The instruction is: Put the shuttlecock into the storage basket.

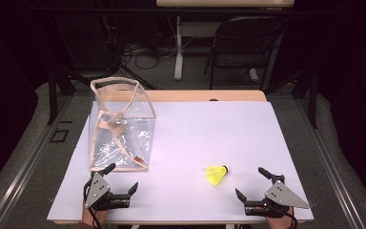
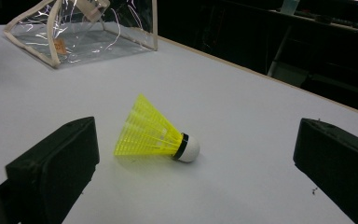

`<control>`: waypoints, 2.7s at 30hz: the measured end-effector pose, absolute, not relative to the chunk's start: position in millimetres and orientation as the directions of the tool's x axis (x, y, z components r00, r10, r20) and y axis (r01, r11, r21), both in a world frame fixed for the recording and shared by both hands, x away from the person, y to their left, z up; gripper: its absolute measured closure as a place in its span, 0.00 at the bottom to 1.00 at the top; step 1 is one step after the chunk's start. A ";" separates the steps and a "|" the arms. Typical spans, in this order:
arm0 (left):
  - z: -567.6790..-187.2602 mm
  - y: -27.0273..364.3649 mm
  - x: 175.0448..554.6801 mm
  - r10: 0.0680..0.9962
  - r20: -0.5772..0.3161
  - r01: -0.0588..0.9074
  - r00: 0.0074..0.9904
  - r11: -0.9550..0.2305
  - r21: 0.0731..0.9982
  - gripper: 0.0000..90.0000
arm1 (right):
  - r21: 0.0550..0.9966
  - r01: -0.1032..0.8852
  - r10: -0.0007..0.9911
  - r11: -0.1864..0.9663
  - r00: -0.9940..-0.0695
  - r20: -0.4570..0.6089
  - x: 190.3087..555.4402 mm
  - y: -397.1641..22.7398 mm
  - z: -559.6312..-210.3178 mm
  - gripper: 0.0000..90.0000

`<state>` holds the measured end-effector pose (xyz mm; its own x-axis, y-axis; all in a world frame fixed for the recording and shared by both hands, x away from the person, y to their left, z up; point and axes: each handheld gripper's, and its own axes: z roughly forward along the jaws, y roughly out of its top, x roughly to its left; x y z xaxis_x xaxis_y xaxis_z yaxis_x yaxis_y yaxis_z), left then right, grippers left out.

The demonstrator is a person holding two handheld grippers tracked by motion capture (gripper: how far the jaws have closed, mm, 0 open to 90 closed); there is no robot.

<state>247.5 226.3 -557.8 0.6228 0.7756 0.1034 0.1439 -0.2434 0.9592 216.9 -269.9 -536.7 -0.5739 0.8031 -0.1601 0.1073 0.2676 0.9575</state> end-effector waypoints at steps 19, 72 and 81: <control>-556.1 201.7 249.7 0.705 0.143 0.097 0.694 -0.289 0.953 0.00 | 0.954 0.116 0.799 0.276 -0.579 -0.161 217.8 -269.2 -537.8 0.00; -543.7 144.5 301.4 0.590 0.115 0.070 0.799 -0.282 0.957 0.00 | 0.951 0.137 0.797 0.279 -0.584 -0.150 216.7 -270.4 -539.3 0.00; -543.2 134.6 308.5 0.569 0.118 0.069 0.814 -0.296 0.953 0.00 | 0.949 0.142 0.798 0.282 -0.584 -0.149 216.9 -270.3 -539.8 0.00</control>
